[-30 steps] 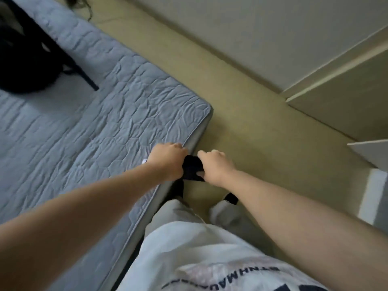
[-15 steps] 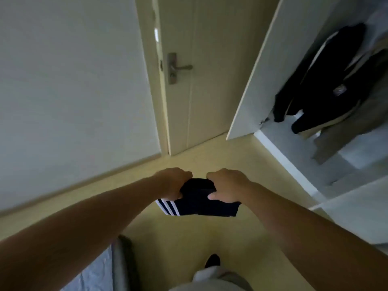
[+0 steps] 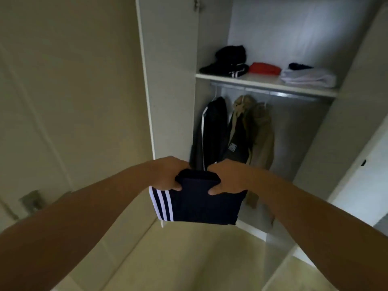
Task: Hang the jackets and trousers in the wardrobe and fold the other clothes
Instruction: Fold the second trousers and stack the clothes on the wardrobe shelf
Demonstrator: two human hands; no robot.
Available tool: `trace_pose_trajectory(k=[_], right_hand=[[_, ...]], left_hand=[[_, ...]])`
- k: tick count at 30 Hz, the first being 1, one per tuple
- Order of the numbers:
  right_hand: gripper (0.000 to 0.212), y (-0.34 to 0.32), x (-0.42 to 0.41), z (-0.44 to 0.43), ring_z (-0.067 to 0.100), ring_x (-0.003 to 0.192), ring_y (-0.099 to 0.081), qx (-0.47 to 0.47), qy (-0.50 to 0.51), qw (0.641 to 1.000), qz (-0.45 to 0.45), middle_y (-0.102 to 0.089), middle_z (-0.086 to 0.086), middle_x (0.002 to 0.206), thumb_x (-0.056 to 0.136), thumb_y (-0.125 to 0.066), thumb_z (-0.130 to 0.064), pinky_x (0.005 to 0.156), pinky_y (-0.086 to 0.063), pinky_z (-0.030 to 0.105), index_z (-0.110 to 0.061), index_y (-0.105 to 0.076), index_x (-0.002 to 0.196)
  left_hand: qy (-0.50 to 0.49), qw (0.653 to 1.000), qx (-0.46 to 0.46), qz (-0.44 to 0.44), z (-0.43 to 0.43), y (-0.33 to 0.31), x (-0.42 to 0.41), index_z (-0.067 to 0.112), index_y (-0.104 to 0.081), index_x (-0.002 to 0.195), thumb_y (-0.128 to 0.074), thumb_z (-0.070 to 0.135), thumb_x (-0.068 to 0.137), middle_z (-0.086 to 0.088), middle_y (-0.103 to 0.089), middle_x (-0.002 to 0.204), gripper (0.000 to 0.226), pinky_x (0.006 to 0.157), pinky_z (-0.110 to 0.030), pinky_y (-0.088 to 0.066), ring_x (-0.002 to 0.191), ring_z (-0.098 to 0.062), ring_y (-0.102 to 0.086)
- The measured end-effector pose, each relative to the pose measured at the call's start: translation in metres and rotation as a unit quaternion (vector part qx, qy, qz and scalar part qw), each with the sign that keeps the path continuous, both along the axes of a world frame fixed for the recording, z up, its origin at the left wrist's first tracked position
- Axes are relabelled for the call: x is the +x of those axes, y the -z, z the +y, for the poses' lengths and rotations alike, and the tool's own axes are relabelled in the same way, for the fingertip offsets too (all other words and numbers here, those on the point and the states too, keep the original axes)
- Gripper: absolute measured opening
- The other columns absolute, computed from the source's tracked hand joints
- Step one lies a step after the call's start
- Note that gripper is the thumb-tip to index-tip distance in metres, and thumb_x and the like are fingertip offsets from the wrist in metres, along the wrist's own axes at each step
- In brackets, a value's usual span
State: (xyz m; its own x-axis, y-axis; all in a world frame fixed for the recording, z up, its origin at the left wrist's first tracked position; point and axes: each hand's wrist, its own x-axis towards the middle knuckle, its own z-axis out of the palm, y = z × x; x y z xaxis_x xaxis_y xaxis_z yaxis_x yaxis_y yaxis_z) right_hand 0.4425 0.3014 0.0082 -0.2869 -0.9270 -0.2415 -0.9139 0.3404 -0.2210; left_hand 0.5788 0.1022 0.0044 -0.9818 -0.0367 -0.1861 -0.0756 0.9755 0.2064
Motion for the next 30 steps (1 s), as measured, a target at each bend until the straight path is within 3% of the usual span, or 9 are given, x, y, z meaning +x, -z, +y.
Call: trace_pose_trajectory(k=[3, 5, 8, 14, 17, 20, 24, 26, 30], right_hand=[[0.045, -0.035, -0.049, -0.021, 0.02, 0.105, -0.061, -0.039, 0.057, 0.997, 0.025, -0.064, 0.0, 0.118, 0.089, -0.073, -0.047, 0.094, -0.05, 0.036, -0.02, -0.061, 0.123], [0.045, -0.057, -0.078, -0.031, 0.02, 0.105, -0.06, -0.053, 0.091, 0.993, 0.044, -0.063, -0.002, 0.116, 0.088, -0.073, -0.049, 0.089, -0.048, 0.032, -0.021, -0.061, 0.122], [0.038, -0.088, -0.12, -0.04, 0.019, 0.102, -0.06, -0.059, 0.15, 0.985, 0.068, -0.061, -0.005, 0.109, 0.088, -0.071, -0.051, 0.08, -0.044, 0.029, -0.026, -0.059, 0.114], [0.036, -0.142, -0.194, -0.041, 0.019, 0.103, -0.061, -0.083, 0.232, 0.964, 0.102, -0.066, -0.002, 0.114, 0.089, -0.071, -0.046, 0.088, -0.049, 0.035, -0.025, -0.063, 0.117], [0.018, -0.163, -0.238, -0.039, 0.01, 0.089, -0.058, -0.1, 0.259, 0.954, 0.108, -0.06, -0.018, 0.094, 0.089, -0.073, -0.045, 0.074, -0.043, 0.025, -0.042, -0.055, 0.091], [0.017, -0.189, -0.283, -0.044, 0.005, 0.081, -0.06, -0.116, 0.267, 0.95, 0.111, -0.061, -0.018, 0.086, 0.088, -0.074, -0.046, 0.066, -0.042, 0.021, -0.038, -0.06, 0.095], [0.028, -0.231, -0.346, -0.063, 0.005, 0.085, -0.063, -0.138, 0.247, 0.953, 0.108, -0.066, -0.014, 0.096, 0.085, -0.076, -0.046, 0.07, -0.048, 0.023, -0.03, -0.066, 0.105], [0.027, -0.255, -0.376, -0.074, 0.006, 0.087, -0.066, -0.148, 0.235, 0.956, 0.091, -0.069, -0.013, 0.099, 0.084, -0.078, -0.047, 0.074, -0.051, 0.023, -0.031, -0.067, 0.102], [0.024, -0.301, -0.432, -0.096, 0.004, 0.081, -0.071, -0.178, 0.218, 0.957, 0.069, -0.075, -0.014, 0.093, 0.079, -0.081, -0.05, 0.078, -0.057, 0.027, -0.035, -0.072, 0.096]], left_hand=[[0.044, 0.997, 0.023, 0.059, -0.042, -0.031, -0.07, 0.028, -0.06, 0.117, -0.08, 0.028, 0.082, 0.012, -0.058, 0.102, 0.04, 0.076, -0.023, -0.041, 0.099, -0.013, -0.057], [0.081, 0.993, 0.021, 0.088, -0.065, -0.052, -0.116, 0.03, -0.06, 0.123, -0.08, 0.031, 0.081, 0.012, -0.059, 0.109, 0.046, 0.083, -0.025, -0.043, 0.1, -0.011, -0.055], [0.136, 0.984, 0.033, 0.112, -0.088, -0.083, -0.182, 0.031, -0.059, 0.127, -0.079, 0.034, 0.083, 0.015, -0.057, 0.109, 0.048, 0.074, -0.014, -0.039, 0.095, -0.004, -0.053], [0.217, 0.962, 0.066, 0.15, -0.099, -0.133, -0.29, 0.038, -0.056, 0.118, -0.077, 0.031, 0.086, 0.028, -0.05, 0.095, 0.039, 0.065, -0.002, -0.039, 0.083, 0.013, -0.05], [0.235, 0.952, 0.073, 0.184, -0.102, -0.15, -0.341, 0.036, -0.057, 0.117, -0.077, 0.032, 0.086, 0.024, -0.054, 0.099, 0.037, 0.069, -0.005, -0.039, 0.092, 0.003, -0.056], [0.228, 0.952, 0.082, 0.189, -0.109, -0.17, -0.392, 0.033, -0.059, 0.121, -0.078, 0.033, 0.086, 0.016, -0.061, 0.111, 0.04, 0.08, -0.014, -0.045, 0.103, -0.004, -0.059], [0.203, 0.955, 0.121, 0.178, -0.127, -0.207, -0.448, 0.047, -0.056, 0.106, -0.081, 0.025, 0.084, 0.027, -0.062, 0.1, 0.041, 0.07, 0.0, -0.042, 0.088, 0.019, -0.059], [0.184, 0.959, 0.135, 0.167, -0.139, -0.232, -0.473, 0.042, -0.061, 0.11, -0.082, 0.026, 0.083, 0.021, -0.068, 0.103, 0.038, 0.074, -0.005, -0.046, 0.089, 0.014, -0.063], [0.149, 0.961, 0.194, 0.132, -0.167, -0.28, -0.512, 0.032, -0.066, 0.119, -0.081, 0.023, 0.084, 0.01, -0.075, 0.108, 0.04, 0.086, -0.03, -0.058, 0.099, -0.012, -0.072]])
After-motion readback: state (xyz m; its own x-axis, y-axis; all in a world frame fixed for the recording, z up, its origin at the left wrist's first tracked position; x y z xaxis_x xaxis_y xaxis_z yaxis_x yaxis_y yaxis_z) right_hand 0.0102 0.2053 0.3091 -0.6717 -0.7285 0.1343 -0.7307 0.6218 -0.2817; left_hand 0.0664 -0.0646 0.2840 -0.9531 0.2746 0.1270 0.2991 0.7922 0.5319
